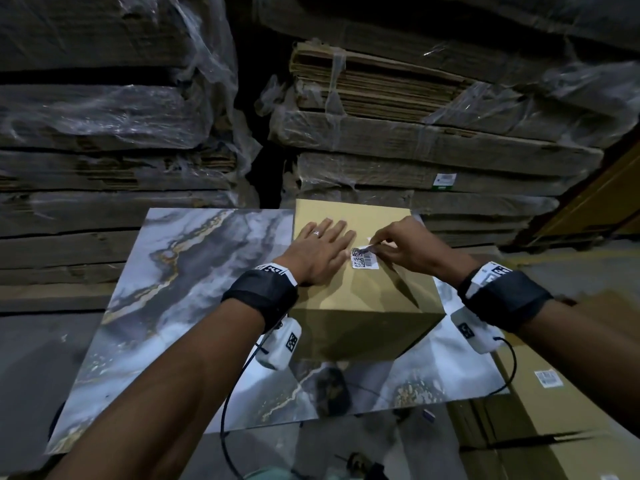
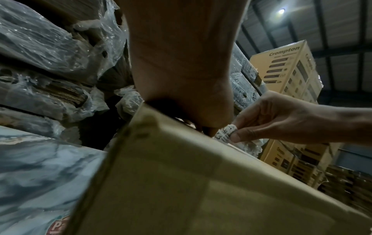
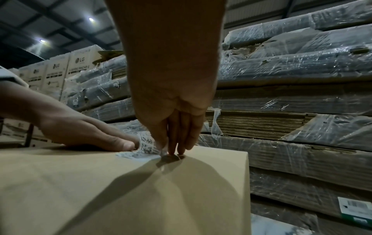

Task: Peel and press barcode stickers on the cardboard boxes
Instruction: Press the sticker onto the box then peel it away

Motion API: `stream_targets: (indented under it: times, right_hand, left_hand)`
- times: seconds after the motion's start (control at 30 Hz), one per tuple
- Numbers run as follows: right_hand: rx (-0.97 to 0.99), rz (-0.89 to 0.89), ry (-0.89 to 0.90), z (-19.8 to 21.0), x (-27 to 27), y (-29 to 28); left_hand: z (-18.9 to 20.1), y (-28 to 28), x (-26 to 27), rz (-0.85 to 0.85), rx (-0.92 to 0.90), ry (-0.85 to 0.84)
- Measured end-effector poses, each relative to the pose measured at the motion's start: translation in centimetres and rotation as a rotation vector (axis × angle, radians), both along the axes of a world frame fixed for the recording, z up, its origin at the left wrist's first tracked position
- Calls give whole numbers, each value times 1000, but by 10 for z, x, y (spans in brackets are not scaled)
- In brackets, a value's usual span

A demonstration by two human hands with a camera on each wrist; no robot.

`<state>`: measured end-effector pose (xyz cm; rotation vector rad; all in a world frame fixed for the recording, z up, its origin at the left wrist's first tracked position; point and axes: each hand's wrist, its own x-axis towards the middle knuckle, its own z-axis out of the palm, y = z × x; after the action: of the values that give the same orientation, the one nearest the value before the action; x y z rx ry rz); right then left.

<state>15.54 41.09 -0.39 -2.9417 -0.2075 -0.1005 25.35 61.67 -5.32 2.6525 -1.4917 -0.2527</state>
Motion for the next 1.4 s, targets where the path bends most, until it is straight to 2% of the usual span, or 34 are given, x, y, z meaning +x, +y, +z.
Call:
stream_targets:
  times: [0.3,0.53,0.67,0.73,0.87,0.93,1.17,1.4]
  right_hand:
    - [-172,-61,144,26,8,22]
    - [-140,-153,283,44,16,32]
    - [-32,-276,164,51,12,22]
    - [5,-324,173,52,4,18]
    - [53,-389,253,34,-19,22]
    - [78,-372,248,19,-28,30]
    - [169,-406,-7,-16,-27,67]
    - [136,-492,-59,-26,-21,71]
  left_hand:
    - [2,-5,6,-1,62,61]
    - [1,-7,12,-38,78,121]
    - [-3,-7,15,-45,40,139]
    - [-3,-6,15,-43,-3,172]
    - [-3,0,14,-12,-290,305]
    - [-3,1,13,2,-372,349]
    - [-1,-4,18,61,-408,463]
    - [-1,-7,17,76,-406,444]
